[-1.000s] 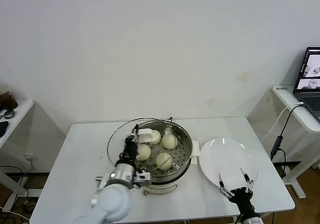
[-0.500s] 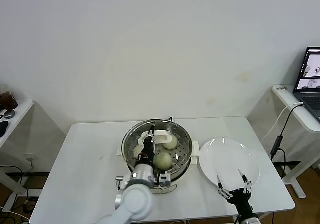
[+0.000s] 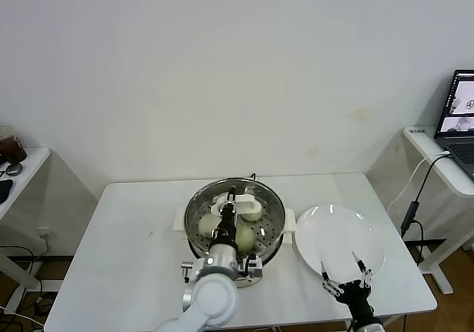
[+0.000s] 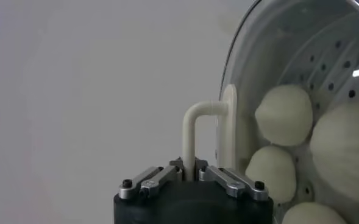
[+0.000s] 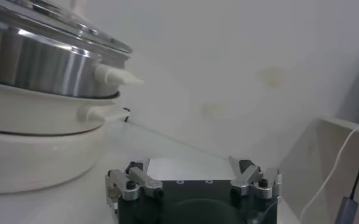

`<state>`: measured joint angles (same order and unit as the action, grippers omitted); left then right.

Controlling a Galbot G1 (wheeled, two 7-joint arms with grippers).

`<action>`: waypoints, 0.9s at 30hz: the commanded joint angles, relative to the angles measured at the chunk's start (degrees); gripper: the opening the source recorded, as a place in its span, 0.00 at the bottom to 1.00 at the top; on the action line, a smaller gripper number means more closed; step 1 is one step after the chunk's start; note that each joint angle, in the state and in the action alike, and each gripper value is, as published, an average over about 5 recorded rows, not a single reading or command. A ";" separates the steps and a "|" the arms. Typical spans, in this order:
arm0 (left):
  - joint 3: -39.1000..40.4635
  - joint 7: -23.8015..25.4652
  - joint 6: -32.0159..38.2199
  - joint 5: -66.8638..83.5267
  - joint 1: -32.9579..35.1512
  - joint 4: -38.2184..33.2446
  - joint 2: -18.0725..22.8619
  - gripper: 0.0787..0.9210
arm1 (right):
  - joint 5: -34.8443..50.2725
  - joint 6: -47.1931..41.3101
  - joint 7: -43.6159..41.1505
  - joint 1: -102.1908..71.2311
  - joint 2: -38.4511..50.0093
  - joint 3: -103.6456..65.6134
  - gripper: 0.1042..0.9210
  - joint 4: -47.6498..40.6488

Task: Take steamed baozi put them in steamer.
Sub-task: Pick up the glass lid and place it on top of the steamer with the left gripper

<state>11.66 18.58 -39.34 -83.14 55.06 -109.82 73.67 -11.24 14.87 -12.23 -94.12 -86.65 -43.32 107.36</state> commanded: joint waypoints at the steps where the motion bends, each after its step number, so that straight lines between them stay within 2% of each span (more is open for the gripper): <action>1: -0.29 0.20 -0.21 -0.92 0.33 0.52 0.01 0.10 | -0.04 0.09 -0.02 0.05 0.10 0.10 0.88 -0.20; 13: -1.22 -2.71 0.38 3.09 2.05 0.24 1.03 0.10 | 0.43 0.09 -0.16 -0.06 0.36 0.47 0.88 0.12; 17: -2.82 -6.67 1.98 9.57 4.85 -2.53 0.15 0.17 | 0.56 0.05 -0.25 -0.26 0.41 0.54 0.88 0.41; 23: -10.49 -19.81 12.16 30.58 14.68 -10.29 -1.03 0.38 | 1.04 0.01 -0.35 -0.99 1.17 0.65 0.88 1.04; 27: -20.70 -24.54 26.80 51.78 26.29 -16.74 -1.36 0.52 | 1.63 -0.02 -0.40 -1.55 1.92 0.89 0.88 1.62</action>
<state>6.21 8.58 -33.79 -68.86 62.75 -114.48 73.24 -10.24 14.90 -12.58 -95.08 -85.59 -42.64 108.31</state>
